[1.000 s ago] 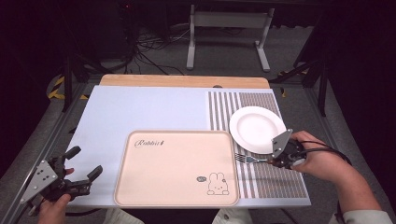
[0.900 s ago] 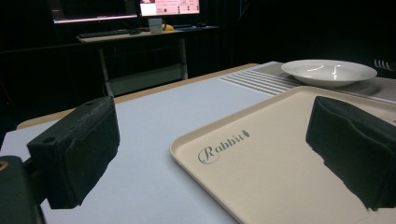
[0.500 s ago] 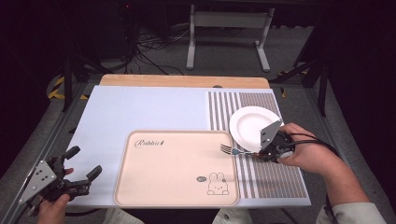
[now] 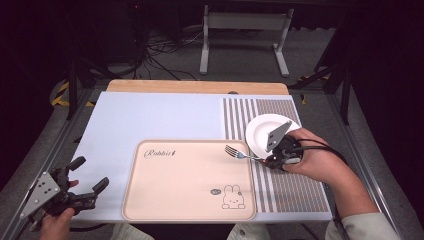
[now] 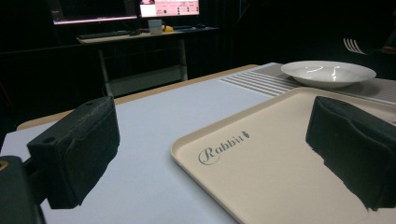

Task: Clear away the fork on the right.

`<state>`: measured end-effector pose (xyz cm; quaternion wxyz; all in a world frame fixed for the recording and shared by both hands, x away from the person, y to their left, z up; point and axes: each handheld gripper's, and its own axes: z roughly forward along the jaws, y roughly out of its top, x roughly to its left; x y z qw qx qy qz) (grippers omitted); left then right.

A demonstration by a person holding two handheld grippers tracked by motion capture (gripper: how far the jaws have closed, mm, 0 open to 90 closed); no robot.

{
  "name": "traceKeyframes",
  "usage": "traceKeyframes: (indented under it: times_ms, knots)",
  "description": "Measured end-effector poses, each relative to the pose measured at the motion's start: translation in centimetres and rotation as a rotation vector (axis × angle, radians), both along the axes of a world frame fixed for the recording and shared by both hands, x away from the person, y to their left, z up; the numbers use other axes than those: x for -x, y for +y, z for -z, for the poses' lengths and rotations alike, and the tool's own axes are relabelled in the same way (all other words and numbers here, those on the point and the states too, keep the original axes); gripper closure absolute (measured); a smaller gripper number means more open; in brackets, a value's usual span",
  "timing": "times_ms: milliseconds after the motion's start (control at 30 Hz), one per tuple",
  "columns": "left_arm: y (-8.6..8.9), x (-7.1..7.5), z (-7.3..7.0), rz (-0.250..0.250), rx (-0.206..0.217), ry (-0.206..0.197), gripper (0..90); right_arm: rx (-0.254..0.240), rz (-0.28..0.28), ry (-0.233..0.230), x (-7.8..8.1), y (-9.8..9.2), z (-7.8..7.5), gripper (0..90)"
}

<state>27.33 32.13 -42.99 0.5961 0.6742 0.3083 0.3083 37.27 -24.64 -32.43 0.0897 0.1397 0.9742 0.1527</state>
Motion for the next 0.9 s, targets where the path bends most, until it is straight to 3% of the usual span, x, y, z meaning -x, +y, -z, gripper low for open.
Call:
traceKeyframes:
  times_ms: [333,600,900]
  knots:
    - [0.0,0.0,0.0,0.002,-0.001,-0.004,3.6,-0.033,0.1,0.036,0.0,1.9,0.0,77.3]
    - [0.0,0.0,-0.1,0.003,0.0,-0.006,3.6,-0.036,0.254,0.115,0.3,3.8,0.4,77.2]
    - [0.0,0.0,-0.1,0.003,0.001,-0.006,3.6,-0.042,0.373,0.13,0.8,5.6,0.8,77.3]
